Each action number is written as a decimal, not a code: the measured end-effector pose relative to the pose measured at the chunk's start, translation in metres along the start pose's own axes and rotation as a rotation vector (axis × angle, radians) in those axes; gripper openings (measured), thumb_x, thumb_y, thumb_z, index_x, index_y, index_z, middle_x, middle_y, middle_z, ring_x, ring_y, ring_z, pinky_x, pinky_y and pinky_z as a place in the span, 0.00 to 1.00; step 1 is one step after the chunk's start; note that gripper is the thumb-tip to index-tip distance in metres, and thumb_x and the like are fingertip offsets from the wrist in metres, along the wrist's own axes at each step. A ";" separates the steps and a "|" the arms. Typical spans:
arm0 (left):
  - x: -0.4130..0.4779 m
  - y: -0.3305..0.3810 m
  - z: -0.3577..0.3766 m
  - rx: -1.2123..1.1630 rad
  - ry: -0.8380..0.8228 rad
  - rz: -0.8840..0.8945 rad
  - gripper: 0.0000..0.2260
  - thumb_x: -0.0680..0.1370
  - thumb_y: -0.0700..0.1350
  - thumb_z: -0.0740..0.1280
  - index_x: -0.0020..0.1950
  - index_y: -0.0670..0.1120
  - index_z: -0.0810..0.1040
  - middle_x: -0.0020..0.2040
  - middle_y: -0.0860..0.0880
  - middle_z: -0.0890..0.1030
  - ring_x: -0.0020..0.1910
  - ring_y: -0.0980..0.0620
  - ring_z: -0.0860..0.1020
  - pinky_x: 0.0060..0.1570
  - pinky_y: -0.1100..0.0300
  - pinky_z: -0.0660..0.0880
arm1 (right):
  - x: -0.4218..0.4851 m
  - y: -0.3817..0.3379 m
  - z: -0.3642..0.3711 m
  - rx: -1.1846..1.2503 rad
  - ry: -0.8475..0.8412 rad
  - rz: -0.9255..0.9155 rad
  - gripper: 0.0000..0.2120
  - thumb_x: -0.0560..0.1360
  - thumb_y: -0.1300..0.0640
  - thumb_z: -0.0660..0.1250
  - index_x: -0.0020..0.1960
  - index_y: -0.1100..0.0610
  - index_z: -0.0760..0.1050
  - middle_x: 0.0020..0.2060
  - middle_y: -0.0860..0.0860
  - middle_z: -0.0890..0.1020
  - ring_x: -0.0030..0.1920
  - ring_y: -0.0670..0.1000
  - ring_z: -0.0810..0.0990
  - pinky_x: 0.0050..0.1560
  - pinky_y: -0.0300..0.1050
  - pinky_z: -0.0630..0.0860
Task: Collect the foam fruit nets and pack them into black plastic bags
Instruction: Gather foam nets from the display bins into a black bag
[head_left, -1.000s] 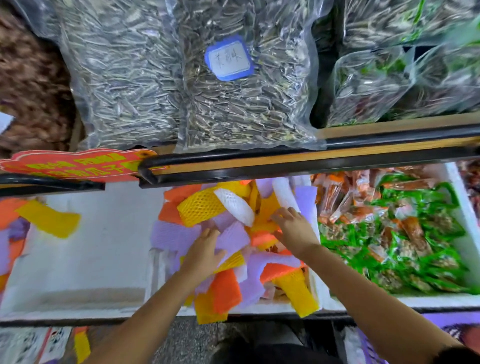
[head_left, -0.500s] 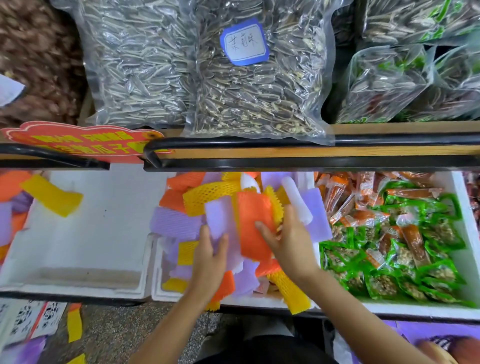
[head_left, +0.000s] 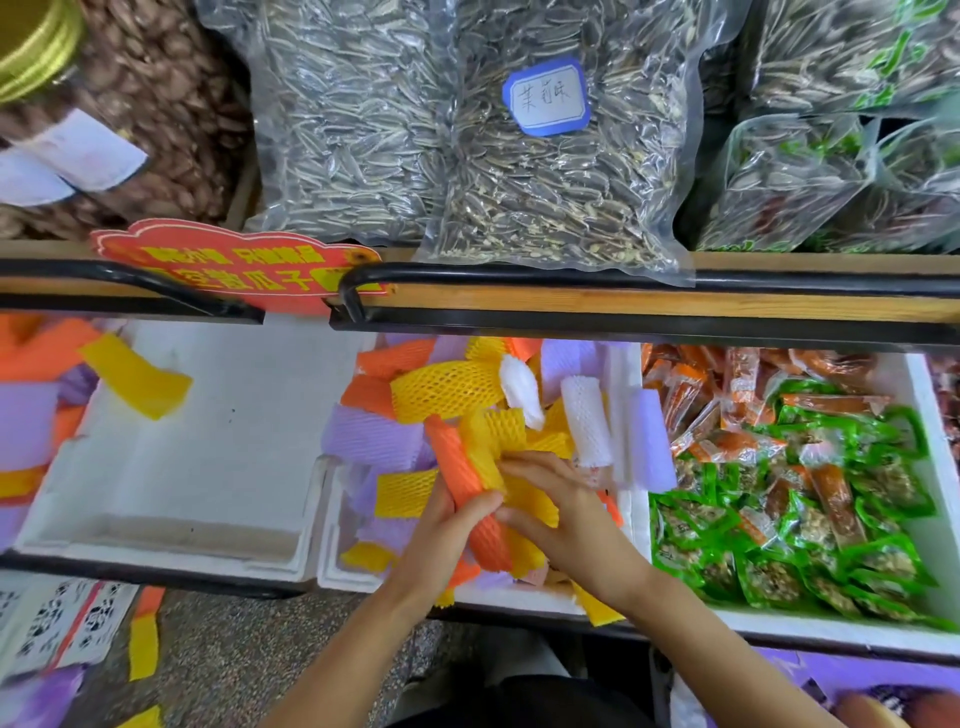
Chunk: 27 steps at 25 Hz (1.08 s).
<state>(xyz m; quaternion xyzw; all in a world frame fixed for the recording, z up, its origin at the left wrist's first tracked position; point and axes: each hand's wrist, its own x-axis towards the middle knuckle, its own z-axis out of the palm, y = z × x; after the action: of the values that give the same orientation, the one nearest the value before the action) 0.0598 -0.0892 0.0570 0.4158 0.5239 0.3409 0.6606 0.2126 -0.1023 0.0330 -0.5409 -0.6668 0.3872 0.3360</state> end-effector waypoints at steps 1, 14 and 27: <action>-0.001 -0.001 -0.002 -0.010 0.022 -0.005 0.15 0.77 0.36 0.63 0.62 0.49 0.73 0.52 0.51 0.81 0.50 0.55 0.80 0.53 0.58 0.76 | 0.000 -0.001 0.001 0.026 0.038 -0.013 0.19 0.72 0.37 0.64 0.61 0.42 0.73 0.58 0.43 0.76 0.60 0.39 0.72 0.62 0.34 0.67; -0.005 0.003 -0.008 -0.146 0.078 -0.006 0.26 0.72 0.48 0.69 0.68 0.46 0.69 0.61 0.46 0.79 0.60 0.50 0.78 0.58 0.55 0.75 | -0.002 -0.025 0.022 0.024 0.190 -0.001 0.15 0.77 0.50 0.60 0.60 0.52 0.78 0.59 0.37 0.73 0.58 0.29 0.71 0.56 0.28 0.70; 0.002 -0.002 -0.051 0.031 0.408 -0.023 0.21 0.61 0.47 0.73 0.53 0.52 0.75 0.51 0.50 0.82 0.50 0.50 0.80 0.49 0.52 0.76 | 0.048 0.109 -0.030 -0.360 0.116 0.569 0.31 0.76 0.53 0.67 0.72 0.63 0.58 0.67 0.61 0.66 0.68 0.60 0.65 0.64 0.52 0.65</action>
<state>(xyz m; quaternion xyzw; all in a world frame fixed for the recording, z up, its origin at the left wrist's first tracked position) 0.0103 -0.0780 0.0488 0.3423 0.6567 0.4023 0.5383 0.2799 -0.0384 -0.0470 -0.7771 -0.5264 0.3102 0.1509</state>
